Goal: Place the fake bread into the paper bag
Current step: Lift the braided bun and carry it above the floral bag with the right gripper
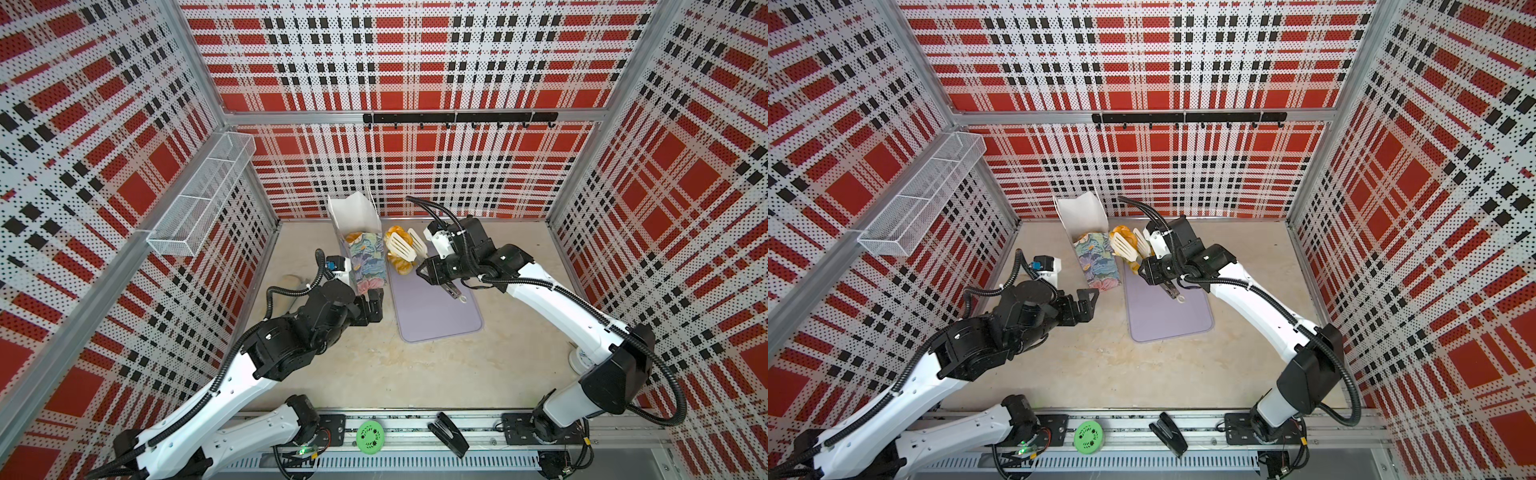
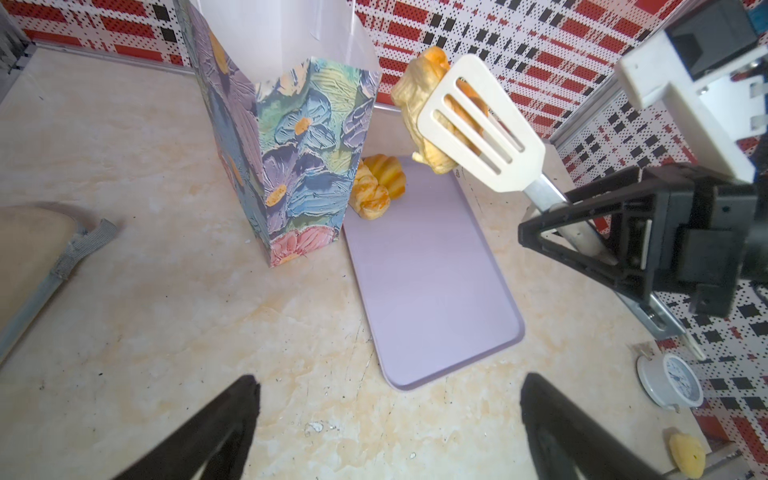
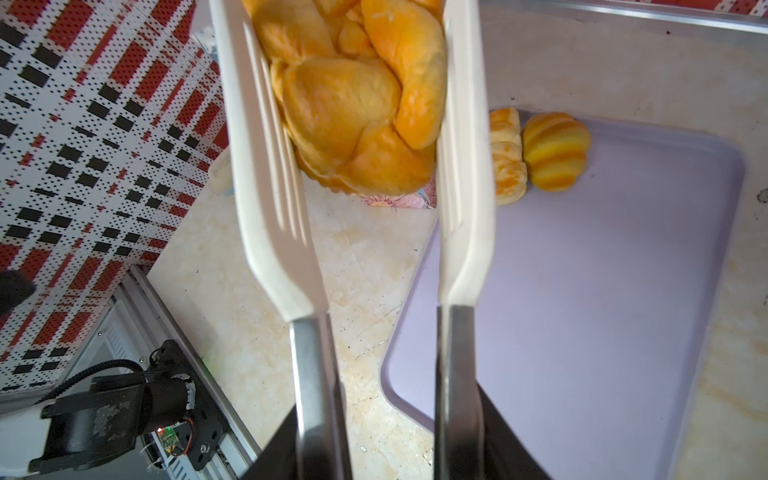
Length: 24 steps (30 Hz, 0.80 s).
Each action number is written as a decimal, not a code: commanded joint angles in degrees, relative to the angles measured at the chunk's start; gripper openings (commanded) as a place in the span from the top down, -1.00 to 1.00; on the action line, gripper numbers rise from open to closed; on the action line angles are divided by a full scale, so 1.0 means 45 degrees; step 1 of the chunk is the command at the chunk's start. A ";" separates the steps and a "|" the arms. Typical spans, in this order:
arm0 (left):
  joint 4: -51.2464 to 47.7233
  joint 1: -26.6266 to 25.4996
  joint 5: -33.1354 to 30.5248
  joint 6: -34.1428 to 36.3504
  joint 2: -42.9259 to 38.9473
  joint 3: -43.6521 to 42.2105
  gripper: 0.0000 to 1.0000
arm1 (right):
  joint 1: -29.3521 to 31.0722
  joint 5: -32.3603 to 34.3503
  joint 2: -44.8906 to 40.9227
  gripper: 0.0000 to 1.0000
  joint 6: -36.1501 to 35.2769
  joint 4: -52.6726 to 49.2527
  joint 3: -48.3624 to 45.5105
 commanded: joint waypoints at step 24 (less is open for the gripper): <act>-0.0165 0.3338 0.1661 0.1138 -0.0940 0.0269 -0.99 | 0.0984 0.0480 0.3562 0.03 -0.1274 0.0392 0.5941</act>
